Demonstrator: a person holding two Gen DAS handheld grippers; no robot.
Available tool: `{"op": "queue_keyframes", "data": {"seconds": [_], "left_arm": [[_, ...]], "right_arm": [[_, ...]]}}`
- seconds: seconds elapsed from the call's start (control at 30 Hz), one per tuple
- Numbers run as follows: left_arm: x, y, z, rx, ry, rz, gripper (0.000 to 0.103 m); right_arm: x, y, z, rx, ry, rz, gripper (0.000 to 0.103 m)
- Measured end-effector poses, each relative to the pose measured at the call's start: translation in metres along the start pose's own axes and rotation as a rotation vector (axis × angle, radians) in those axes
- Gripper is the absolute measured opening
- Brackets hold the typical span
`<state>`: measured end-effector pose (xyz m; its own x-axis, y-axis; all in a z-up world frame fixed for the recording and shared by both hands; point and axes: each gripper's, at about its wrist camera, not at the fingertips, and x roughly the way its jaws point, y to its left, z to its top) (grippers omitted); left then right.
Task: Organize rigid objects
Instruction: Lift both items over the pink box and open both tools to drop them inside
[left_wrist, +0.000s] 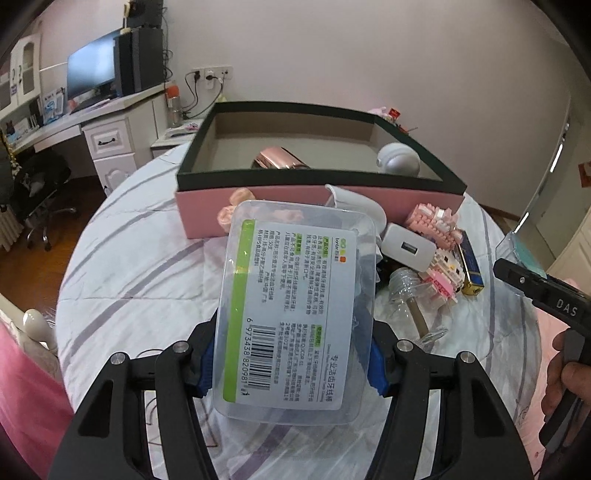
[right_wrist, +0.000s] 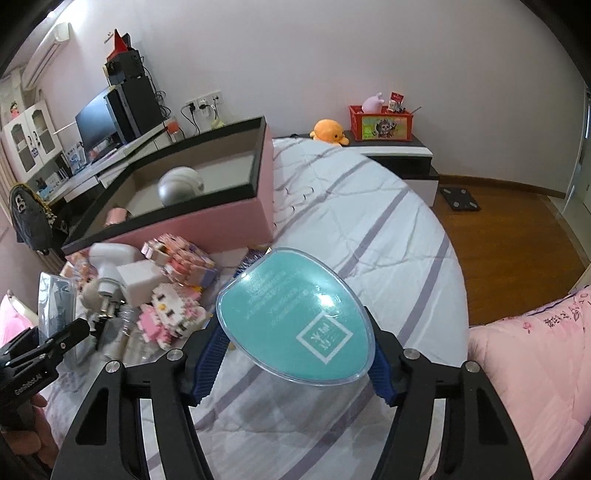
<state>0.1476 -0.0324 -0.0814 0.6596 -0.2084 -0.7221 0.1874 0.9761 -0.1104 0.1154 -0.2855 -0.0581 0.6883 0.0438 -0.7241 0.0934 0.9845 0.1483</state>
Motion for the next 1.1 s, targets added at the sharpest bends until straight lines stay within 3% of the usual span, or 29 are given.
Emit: {"op": "queue_keyframes", "data": {"seconds": [0.3, 0.6, 0.87, 1.1], "left_arm": [[-0.034, 0.007, 0.015, -0.005, -0.062, 0.027, 0.063], [-0.056, 0.016, 0.078, 0.009, -0.189, 0.053, 0.063], [-0.026, 0.020, 0.138, 0.018, -0.218, 0.044, 0.063], [0.039, 0.015, 0.165, 0.032, -0.136, 0.043, 0.063]], "right_arm": [[-0.022, 0.024, 0.018, -0.048, -0.038, 0.067, 0.067], [-0.030, 0.065, 0.073, -0.156, -0.106, 0.144, 0.068], [0.004, 0.090, 0.132, -0.186, -0.115, 0.173, 0.068], [0.070, 0.097, 0.163, -0.175, -0.019, 0.170, 0.068]]}}
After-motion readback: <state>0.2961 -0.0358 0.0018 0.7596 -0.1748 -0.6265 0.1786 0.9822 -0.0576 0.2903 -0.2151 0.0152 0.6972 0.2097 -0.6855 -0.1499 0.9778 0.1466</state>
